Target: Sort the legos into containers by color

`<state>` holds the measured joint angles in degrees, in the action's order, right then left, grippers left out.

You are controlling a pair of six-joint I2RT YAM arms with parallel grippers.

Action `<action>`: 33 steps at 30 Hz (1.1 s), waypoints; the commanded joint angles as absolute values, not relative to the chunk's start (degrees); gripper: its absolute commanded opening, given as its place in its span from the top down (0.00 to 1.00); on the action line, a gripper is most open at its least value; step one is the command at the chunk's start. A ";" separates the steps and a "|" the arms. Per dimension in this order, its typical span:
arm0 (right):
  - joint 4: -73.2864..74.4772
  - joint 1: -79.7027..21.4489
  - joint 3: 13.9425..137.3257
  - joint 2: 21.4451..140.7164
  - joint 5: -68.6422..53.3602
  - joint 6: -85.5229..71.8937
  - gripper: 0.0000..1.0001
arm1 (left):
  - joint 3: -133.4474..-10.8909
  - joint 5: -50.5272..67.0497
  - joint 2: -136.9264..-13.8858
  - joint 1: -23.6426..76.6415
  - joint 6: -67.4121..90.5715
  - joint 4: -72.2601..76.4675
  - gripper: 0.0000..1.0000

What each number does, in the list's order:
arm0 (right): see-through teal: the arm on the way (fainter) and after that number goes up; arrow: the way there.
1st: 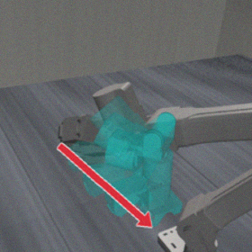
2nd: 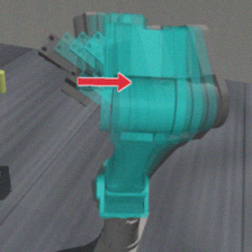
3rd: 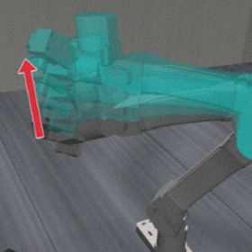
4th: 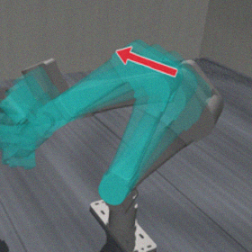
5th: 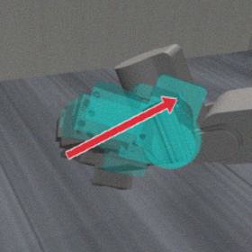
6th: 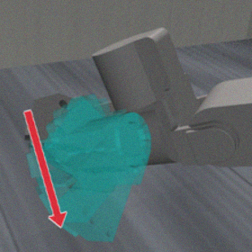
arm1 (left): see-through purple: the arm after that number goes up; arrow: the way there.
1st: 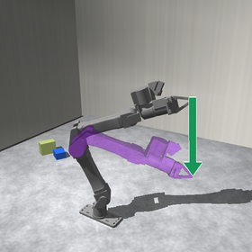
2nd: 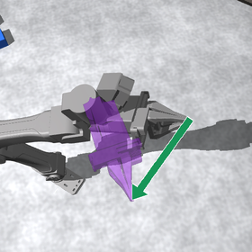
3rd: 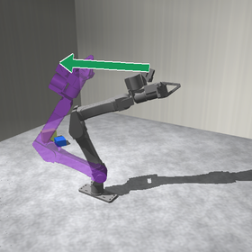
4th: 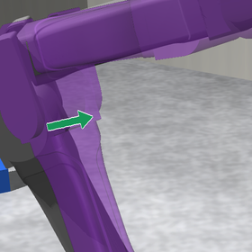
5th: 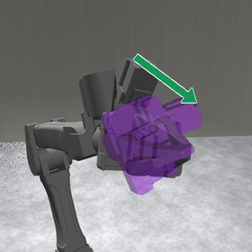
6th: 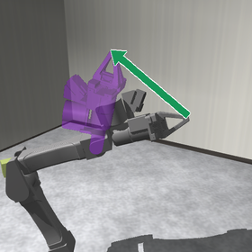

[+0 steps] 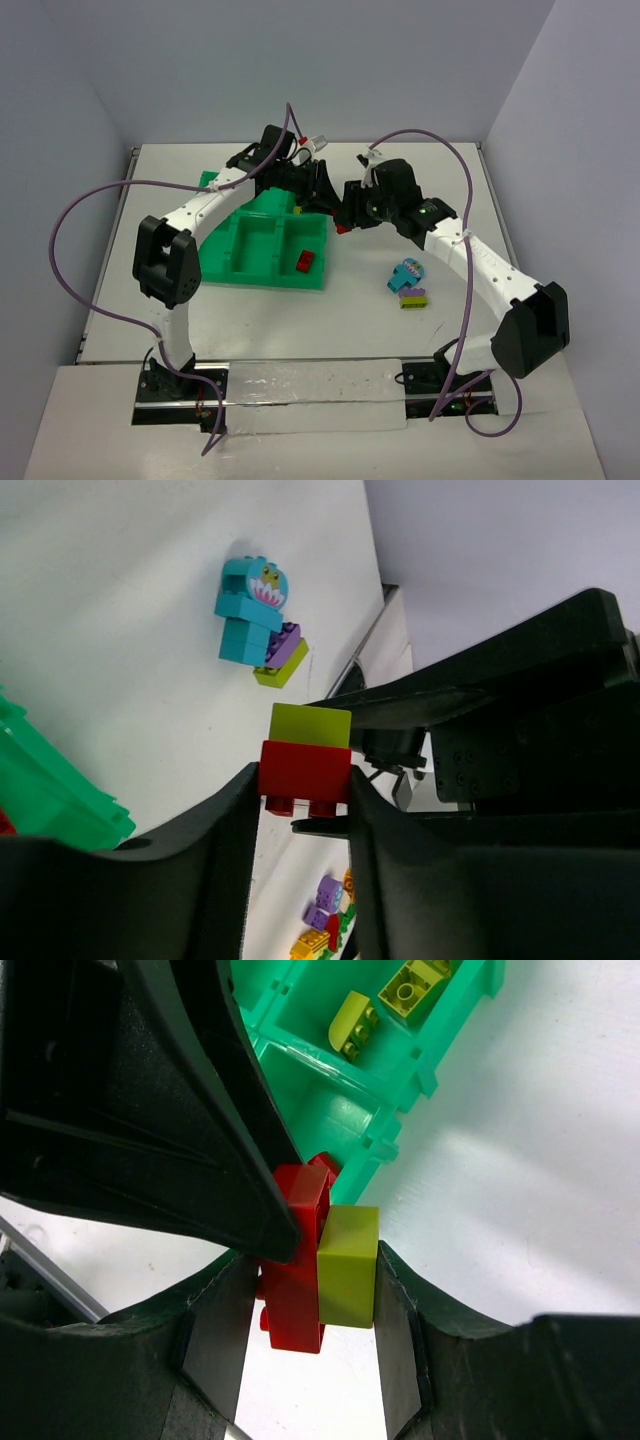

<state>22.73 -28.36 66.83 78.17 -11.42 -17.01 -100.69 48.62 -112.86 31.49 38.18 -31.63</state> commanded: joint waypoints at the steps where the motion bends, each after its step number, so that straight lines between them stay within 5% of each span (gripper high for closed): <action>1: 18.19 -28.39 67.32 76.20 -10.55 -17.49 0.67 | -100.28 51.44 -111.99 32.36 37.97 -29.97 0.75; 5: 18.53 -28.39 67.34 76.29 -10.37 -17.58 0.65 | -100.71 51.78 -112.06 32.36 38.14 -29.96 0.99; 18: 23.27 -28.30 70.39 75.76 -12.21 -16.97 0.34 | -102.48 49.84 -111.80 31.29 37.09 -31.11 1.00; 25: 25.94 -24.60 71.20 69.47 -21.07 -15.73 0.33 | -103.53 51.70 -111.45 28.91 35.49 -32.28 1.00; 33: 11.74 -11.76 63.23 67.42 -48.49 -25.89 0.35 | -103.32 61.65 -108.21 27.31 37.06 -25.80 1.00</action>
<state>20.60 -14.42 66.13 67.04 -32.57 -20.26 -101.67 53.28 -112.67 27.91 35.72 -32.21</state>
